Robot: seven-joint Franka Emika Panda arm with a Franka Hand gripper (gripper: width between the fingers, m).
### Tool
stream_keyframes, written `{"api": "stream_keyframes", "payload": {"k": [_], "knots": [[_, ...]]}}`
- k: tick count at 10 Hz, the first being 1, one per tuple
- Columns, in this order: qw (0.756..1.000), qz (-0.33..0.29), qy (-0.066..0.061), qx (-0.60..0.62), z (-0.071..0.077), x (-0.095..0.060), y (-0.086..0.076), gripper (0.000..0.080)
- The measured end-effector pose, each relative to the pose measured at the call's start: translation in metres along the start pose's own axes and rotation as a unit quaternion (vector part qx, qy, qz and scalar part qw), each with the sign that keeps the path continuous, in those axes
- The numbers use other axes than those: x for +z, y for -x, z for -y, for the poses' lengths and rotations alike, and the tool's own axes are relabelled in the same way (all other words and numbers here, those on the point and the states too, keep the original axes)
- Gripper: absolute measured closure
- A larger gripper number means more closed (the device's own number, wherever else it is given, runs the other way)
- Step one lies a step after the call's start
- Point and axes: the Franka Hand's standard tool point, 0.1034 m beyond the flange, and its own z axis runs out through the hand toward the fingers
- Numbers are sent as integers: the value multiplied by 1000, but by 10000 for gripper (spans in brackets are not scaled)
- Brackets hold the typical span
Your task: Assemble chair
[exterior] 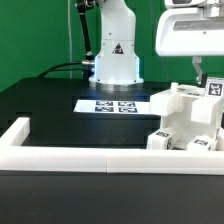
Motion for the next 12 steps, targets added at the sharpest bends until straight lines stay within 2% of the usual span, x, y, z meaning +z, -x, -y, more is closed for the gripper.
{"api": "stream_keyframes", "payload": {"k": [3,6,9,11,12], "knots": [[989,1,-2,145,0,0,0,514],[958,2,-4,288,1,0,0,514],[952,2,-4,307,1,0,0,514],[957,1,-6,291,1,-2,-2,225],[959,0,-7,283,0,-4,-3,225]]}}
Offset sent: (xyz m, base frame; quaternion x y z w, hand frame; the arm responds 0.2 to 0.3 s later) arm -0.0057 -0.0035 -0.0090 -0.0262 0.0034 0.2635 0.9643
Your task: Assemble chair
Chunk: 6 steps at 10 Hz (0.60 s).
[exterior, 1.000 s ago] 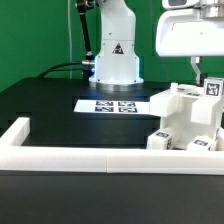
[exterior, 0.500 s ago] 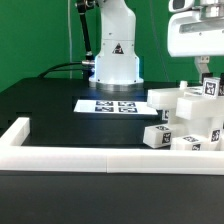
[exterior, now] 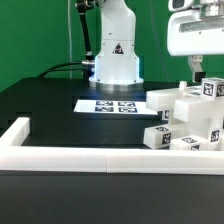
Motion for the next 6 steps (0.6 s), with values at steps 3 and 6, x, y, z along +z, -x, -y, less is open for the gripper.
{"api": "stream_keyframes", "payload": {"k": [3,6], "knots": [[998,-3,-13,-68,4,-19,0,152],[987,-5,-16,-157,17,-20,2,151]]}}
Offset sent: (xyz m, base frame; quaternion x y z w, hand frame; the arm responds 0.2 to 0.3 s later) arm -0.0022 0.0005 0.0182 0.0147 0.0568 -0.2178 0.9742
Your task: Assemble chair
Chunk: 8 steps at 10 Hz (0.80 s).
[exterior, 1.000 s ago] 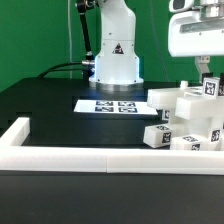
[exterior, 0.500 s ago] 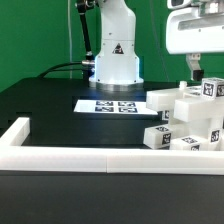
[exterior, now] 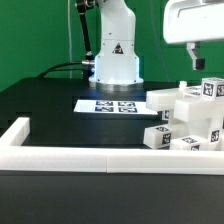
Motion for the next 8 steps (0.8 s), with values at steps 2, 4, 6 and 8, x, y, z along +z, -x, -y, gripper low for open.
{"api": "stream_keyframes", "payload": {"k": [2,4,6,8], "knots": [[1000,0,1,0,0,1,0,151],[1000,0,2,-4,-1,1,1,151],[999,0,6,-52,2,-4,13,151],[996,10,-2,-88,-10,-13,17,151]]}}
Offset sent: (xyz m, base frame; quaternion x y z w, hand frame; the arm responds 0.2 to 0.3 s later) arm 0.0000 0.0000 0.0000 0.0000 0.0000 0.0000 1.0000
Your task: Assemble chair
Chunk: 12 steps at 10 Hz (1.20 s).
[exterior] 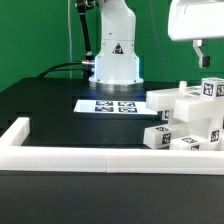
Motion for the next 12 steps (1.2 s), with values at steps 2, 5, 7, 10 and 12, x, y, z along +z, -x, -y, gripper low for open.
{"api": "stream_keyframes", "payload": {"k": [2,5,7,10,12], "knots": [[1000,3,-2,-2,-5,-3,3,151],[997,0,0,-75,-7,0,3,151],[974,-5,3,-226,-25,2,10,151],[968,-1,4,-251,-36,1,9,151],[968,-1,4,-253,-38,0,10,151]]}}
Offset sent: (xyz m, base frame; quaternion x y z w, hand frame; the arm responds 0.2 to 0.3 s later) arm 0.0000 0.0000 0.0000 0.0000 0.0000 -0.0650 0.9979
